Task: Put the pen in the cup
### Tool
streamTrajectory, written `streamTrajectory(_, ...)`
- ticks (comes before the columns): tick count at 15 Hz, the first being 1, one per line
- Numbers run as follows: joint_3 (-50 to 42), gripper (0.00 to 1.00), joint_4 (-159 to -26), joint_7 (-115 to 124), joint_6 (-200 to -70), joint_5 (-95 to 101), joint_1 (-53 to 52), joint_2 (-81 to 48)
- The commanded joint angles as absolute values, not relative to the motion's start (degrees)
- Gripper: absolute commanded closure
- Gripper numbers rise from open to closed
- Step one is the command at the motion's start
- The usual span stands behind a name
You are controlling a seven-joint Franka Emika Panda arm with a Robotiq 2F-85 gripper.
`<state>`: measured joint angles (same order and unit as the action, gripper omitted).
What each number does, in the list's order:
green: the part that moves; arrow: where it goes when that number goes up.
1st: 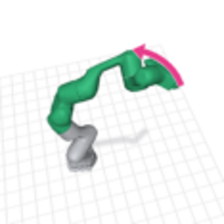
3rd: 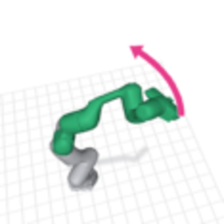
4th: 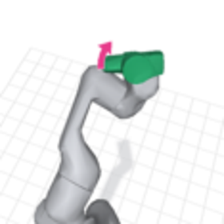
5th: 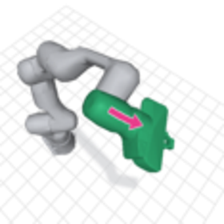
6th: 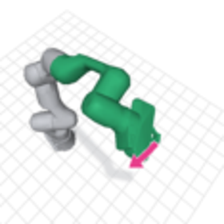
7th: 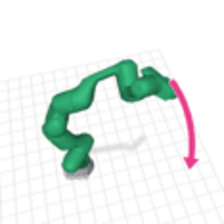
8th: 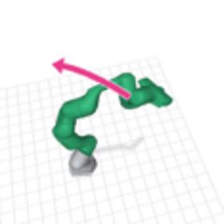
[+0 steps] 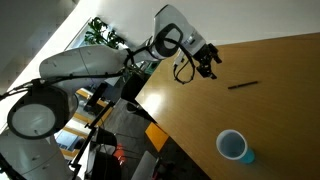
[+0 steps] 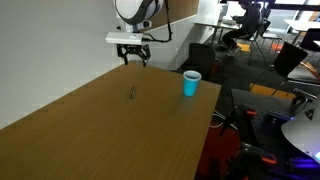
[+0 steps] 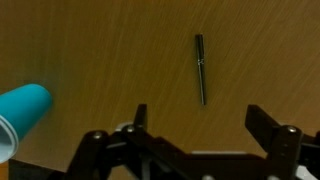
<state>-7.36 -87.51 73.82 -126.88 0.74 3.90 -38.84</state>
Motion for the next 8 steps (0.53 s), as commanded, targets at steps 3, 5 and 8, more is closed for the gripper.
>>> streamTrajectory(3, -7.91, 0.00, -84.80, 71.69, -132.68, -1.16, 3.56, -43.66)
streamTrajectory(5, -7.97, 0.00, -84.20, 71.94, -133.19, -1.77, 3.62, -45.00)
streamTrajectory(8, -7.87, 0.00, -83.14, 71.91, -132.68, -3.17, 4.04, -46.92)
